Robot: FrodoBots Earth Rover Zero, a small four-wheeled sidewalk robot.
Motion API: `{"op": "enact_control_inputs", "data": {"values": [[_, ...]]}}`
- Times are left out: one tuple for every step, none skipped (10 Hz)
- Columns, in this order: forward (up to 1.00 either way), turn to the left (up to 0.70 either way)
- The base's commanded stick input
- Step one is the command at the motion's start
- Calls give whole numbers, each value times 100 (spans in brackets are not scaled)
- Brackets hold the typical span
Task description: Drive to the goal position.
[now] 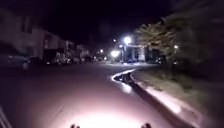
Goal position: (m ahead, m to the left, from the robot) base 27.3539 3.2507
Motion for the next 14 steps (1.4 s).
{"op": "enact_control_inputs", "data": {"values": [[70,0],[70,0],[70,0],[70,0],[70,0],[70,0],[70,0],[70,0],[70,0],[70,0],[70,0],[70,0],[70,0],[70,0]]}}
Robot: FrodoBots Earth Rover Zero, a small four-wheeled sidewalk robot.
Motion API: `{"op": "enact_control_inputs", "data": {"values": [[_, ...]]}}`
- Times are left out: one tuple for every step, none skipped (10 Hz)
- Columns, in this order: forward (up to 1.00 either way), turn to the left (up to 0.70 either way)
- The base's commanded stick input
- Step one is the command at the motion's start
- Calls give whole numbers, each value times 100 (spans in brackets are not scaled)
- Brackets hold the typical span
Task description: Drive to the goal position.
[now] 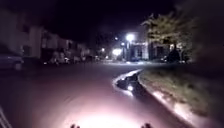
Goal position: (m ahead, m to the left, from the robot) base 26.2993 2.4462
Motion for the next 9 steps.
{"op": "enact_control_inputs", "data": {"values": [[70,0],[70,0],[70,0],[70,0],[70,0],[70,0],[70,0],[70,0],[70,0]]}}
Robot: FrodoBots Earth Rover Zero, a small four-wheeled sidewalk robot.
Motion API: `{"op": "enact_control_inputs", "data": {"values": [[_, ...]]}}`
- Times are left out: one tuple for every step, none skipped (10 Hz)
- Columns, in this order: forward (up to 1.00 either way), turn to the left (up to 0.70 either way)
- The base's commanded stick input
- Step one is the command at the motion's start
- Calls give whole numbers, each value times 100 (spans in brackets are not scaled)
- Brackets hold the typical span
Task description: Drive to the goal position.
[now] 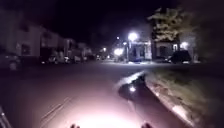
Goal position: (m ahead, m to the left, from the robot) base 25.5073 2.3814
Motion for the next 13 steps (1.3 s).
{"op": "enact_control_inputs", "data": {"values": [[70,0],[70,0],[70,0],[70,0],[70,0],[70,0],[70,0],[70,0],[70,0],[70,0],[70,0],[70,0],[70,0]]}}
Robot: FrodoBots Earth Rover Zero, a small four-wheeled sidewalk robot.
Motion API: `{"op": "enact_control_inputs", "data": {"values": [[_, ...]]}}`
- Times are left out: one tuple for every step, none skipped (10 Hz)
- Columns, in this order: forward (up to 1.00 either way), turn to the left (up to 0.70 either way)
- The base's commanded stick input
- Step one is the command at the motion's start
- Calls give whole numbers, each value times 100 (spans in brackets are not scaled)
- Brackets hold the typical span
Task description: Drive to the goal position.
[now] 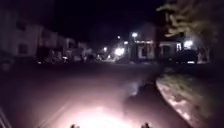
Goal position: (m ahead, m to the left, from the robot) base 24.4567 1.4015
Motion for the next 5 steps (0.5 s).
{"op": "enact_control_inputs", "data": {"values": [[70,0],[70,0],[70,0],[70,0],[70,0]]}}
